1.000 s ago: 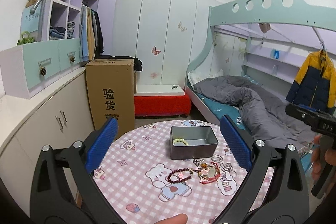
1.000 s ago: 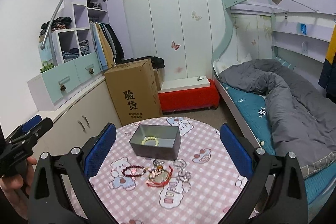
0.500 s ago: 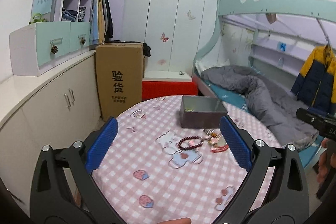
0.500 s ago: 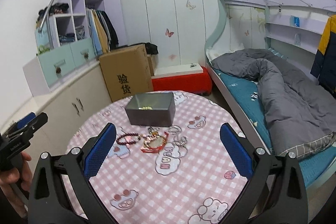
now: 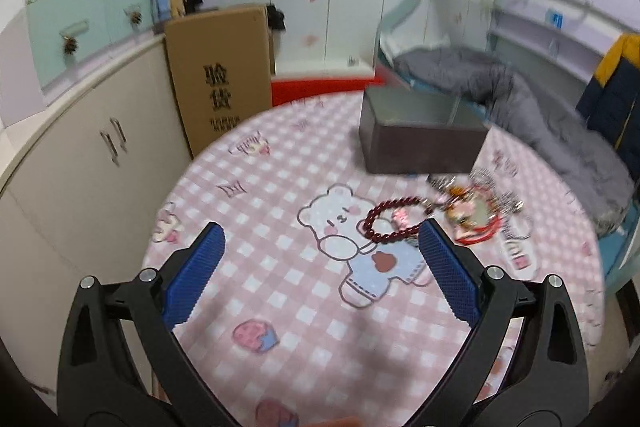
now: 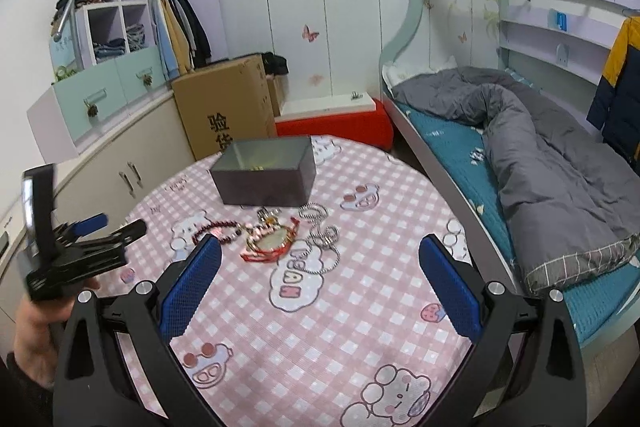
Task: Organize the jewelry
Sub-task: 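Move the left tool back toward the dark red bead bracelet, then grasp the dark red bead bracelet with the left gripper while the right gripper grasps the silver chain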
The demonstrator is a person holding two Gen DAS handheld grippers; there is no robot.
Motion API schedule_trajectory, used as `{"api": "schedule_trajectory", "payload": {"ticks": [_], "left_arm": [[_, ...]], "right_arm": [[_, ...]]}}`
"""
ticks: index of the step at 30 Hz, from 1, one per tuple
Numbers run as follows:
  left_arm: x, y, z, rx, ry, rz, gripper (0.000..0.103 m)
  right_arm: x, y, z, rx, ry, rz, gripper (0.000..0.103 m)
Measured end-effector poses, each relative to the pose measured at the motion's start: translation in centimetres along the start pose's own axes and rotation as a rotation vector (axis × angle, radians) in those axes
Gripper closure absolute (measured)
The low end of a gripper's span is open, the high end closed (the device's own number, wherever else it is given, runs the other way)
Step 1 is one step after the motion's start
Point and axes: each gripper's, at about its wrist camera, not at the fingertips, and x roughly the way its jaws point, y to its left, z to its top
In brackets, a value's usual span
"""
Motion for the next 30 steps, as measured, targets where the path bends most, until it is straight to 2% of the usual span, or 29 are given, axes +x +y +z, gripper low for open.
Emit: {"api": "schedule_trajectory", "payload": {"ticks": [8,11,13,14,15,17,18,20,23,25,28,29,30], "left_arm": [[6.2,-1.0,0.2,0.058,0.116,0.016,0.008],[7.5,-1.4,0.1,0.077,0.144,0.014,0.014],[8.3,-1.7,0.1,0.085,0.175,0.001,0.025],[8.3,-1.7,0.1,0.078,0.175,-0.029,0.033],[8.5,-1.8,0.2,0.079,0.181,-0.043,0.054],[8.7,-2.4,0.1,0.104,0.196,-0.075,0.074],[8.6,-2.7,0.1,0.122,0.192,-0.087,0.094],[8.3,-3.2,0.0,0.147,0.180,-0.088,0.095],[7.5,-3.2,0.1,0.133,0.143,-0.117,0.095],[7.2,-2.9,0.2,0.121,0.128,-0.121,0.095],[6.9,-2.5,0.2,0.100,0.112,-0.137,0.095],[6.9,-2.5,0.2,0.095,0.107,-0.141,0.095],[6.8,-2.4,0.2,0.092,0.103,-0.143,0.095]], "right_arm": [[2.2,-1.3,-1.1,0.016,0.059,-0.014,0.008],[2.9,-1.8,-1.4,0.021,0.077,-0.017,0.008],[3.5,-1.9,-1.6,0.020,0.090,-0.021,0.008],[3.8,-1.9,-1.6,0.019,0.096,-0.022,0.008],[4.2,-2.0,-1.7,0.015,0.105,-0.027,0.008],[5.1,-2.1,-1.8,0.006,0.121,-0.037,0.008],[5.6,-2.3,-1.8,0.004,0.130,-0.041,0.008],[7.3,-2.5,-1.9,-0.010,0.161,-0.054,0.008],[10.0,-2.6,-1.7,-0.045,0.200,-0.065,0.008],[11.9,-2.7,-1.4,-0.055,0.233,-0.062,0.012],[14.5,-2.4,-0.8,-0.065,0.271,-0.045,0.025],[15.4,-2.2,-0.7,-0.077,0.285,-0.042,0.033],[16.2,-1.9,-0.7,-0.088,0.297,-0.033,0.045]]}}
